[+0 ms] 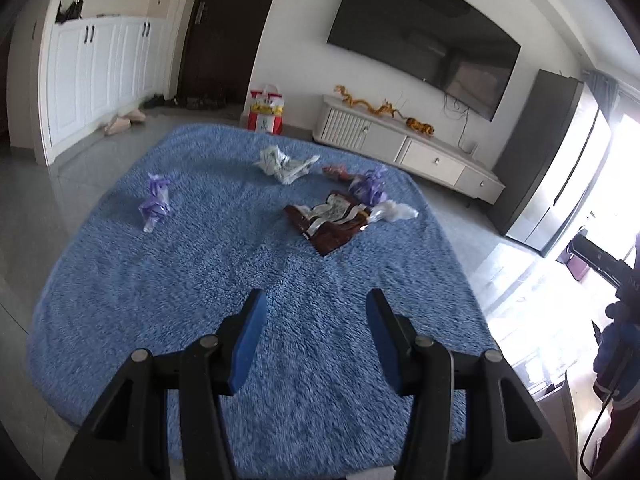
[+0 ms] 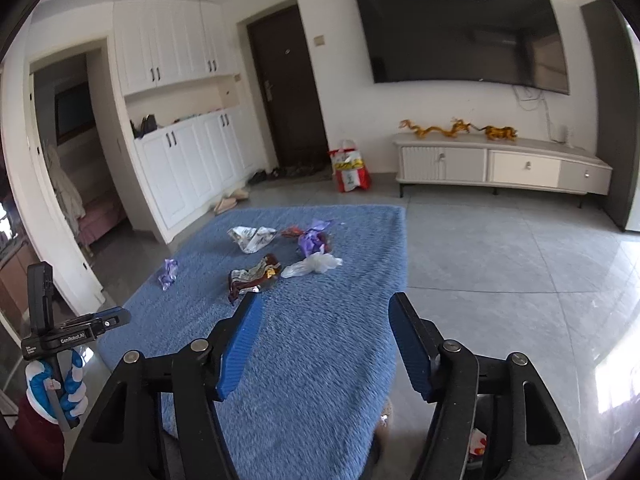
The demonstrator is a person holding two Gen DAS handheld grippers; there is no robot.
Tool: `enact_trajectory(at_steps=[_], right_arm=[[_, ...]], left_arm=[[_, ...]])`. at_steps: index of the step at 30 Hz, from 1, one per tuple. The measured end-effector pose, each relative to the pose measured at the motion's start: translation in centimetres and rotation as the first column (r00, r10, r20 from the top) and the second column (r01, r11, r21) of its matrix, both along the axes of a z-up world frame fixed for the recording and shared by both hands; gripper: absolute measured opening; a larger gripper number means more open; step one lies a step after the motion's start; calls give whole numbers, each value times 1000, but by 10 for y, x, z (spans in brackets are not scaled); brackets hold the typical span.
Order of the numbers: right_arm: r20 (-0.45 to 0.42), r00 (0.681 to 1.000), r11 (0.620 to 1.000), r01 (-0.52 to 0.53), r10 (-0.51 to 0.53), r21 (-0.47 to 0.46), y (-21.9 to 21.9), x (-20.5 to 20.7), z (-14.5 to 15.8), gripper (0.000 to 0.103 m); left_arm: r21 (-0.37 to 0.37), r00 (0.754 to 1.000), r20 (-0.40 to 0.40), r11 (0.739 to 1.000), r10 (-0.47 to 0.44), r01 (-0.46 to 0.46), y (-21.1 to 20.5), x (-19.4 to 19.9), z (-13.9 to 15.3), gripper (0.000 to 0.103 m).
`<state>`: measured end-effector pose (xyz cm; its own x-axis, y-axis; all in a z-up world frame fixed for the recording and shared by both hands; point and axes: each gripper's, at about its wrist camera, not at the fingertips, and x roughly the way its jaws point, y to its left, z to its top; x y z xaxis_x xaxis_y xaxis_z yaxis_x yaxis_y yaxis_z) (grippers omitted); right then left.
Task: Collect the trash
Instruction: 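Grasp the brown snack wrapper with left tool while right tool grasps purple bag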
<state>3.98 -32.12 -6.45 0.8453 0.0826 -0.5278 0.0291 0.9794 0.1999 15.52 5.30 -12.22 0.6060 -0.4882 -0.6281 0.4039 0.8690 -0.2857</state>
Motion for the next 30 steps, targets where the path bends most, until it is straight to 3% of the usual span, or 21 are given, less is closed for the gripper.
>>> enact_trajectory(at_steps=[7,17,20,28,30], right_arm=[[-50,996,997,-71,72,3,13,83,-28,60],[-99,983,988,-154,154,6,24,184,-57,60],[-115,979,986,-166,166,5,25,212,-66,60],[-183,962,978,-207,202,-10,42,285,-102,60],[-199,958,977,-213,205,-16,46,297,-108,59]], left_arm=[[-40,990,-126,997,-66,62,-35,67,-34,50],[82,989,-64,987,-133,138,-94,156,-41,50],[126,986,-79,980,-147,156,-107,178,-52,50],[151,973,-129,966,-193,212,-124,189,-84,50],[165,974,-108,962,-201,217,-126,185,-89,50]])
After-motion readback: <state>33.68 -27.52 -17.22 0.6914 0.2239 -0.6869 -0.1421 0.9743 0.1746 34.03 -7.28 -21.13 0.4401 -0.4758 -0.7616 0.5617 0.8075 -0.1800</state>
